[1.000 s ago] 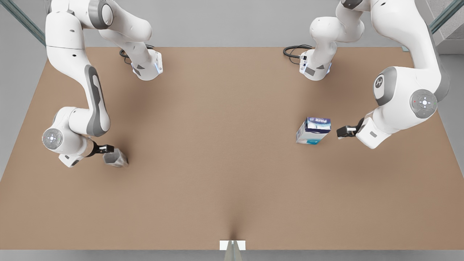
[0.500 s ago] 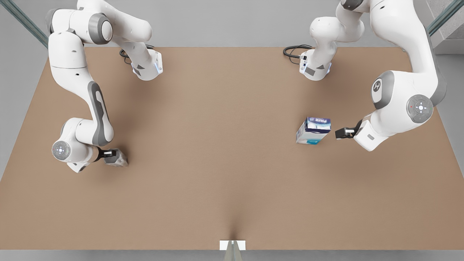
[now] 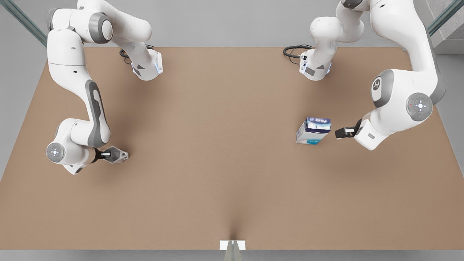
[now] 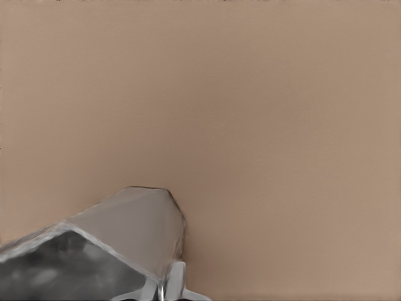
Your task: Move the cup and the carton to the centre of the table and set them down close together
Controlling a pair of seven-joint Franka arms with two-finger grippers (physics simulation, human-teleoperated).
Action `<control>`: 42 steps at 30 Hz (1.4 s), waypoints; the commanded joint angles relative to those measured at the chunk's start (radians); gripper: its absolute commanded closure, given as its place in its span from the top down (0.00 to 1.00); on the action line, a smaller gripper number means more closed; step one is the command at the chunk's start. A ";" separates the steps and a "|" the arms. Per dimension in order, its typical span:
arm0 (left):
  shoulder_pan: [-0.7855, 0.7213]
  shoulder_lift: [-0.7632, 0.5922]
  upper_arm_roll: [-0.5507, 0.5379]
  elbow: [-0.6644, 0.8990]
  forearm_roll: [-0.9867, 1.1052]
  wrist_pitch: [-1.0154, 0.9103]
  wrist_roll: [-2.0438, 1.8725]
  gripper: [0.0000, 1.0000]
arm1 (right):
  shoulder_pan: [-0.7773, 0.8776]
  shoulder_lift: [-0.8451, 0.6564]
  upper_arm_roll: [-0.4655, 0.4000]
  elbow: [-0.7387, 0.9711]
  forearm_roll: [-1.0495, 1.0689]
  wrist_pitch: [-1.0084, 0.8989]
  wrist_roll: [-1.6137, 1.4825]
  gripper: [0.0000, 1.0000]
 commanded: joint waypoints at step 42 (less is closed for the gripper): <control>-0.021 -0.262 0.054 -0.693 -0.056 0.370 -1.045 1.00 | 0.341 0.132 0.098 0.760 0.034 -0.391 0.410 1.00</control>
